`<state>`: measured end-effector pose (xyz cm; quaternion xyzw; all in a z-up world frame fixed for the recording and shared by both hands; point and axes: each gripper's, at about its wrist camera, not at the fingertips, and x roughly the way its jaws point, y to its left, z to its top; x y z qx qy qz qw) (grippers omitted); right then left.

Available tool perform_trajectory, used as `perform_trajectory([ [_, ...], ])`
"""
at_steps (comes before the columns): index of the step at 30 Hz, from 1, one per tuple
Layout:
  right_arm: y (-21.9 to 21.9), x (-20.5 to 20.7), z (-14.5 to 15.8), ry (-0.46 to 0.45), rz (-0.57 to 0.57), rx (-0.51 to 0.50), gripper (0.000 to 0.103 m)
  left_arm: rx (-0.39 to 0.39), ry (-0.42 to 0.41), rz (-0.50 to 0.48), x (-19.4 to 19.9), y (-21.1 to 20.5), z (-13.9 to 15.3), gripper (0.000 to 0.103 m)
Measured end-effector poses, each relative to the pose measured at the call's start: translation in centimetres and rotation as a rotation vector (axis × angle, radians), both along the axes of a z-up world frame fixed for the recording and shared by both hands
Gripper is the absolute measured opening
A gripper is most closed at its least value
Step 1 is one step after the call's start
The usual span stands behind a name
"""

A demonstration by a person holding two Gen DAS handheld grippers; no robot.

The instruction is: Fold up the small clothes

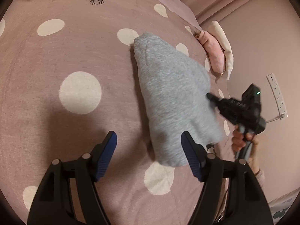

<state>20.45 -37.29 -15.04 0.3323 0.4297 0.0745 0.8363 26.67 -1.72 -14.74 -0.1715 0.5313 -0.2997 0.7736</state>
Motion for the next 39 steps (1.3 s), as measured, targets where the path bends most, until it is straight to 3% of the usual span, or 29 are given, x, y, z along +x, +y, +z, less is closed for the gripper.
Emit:
perform_trajectory([
  [5, -0.1, -0.1, -0.8, 0.015, -0.025, -0.002, 0.011, -0.013, -0.03, -0.008, -0.2, -0.9, 1.1, 0.071],
  [9, 1.5, -1.6, 2.7, -0.07, -0.026, -0.18, 0.012, -0.024, -0.072, -0.04, -0.4, -2.3, 2.5, 0.071],
  [11, 2.3, -2.7, 4.1, -0.133, 0.031, -0.155, 0.012, -0.024, -0.088, -0.054, -0.4, -3.2, 3.0, 0.071],
  [14, 4.1, -3.8, 4.6, -0.154, 0.126, -0.142, 0.012, -0.029, -0.102, -0.074, -0.5, -4.6, 3.2, 0.071],
  [19, 6.2, -5.0, 2.7, -0.113, 0.225, -0.153, 0.012, -0.02, -0.097, -0.122, -0.5, -7.2, 1.9, 0.071],
  [22, 7.1, -4.5, 0.6, -0.041, 0.224, -0.222, 0.012, -0.001, -0.057, -0.137, 0.0, -8.4, 0.1, 0.071],
  [25, 6.5, -3.8, -1.1, 0.013, 0.203, -0.206, 0.012, 0.023, -0.045, -0.129, 0.3, -9.0, -0.7, 0.072],
  [31, 6.3, -4.2, -0.6, -0.012, 0.194, -0.18, 0.012, 0.092, -0.093, -0.134, -0.5, -9.8, 0.2, 0.076],
  [39, 6.2, -4.4, -1.0, 0.005, 0.186, -0.188, 0.012, 0.12, -0.106, -0.123, -1.2, -9.7, 0.2, 0.076],
])
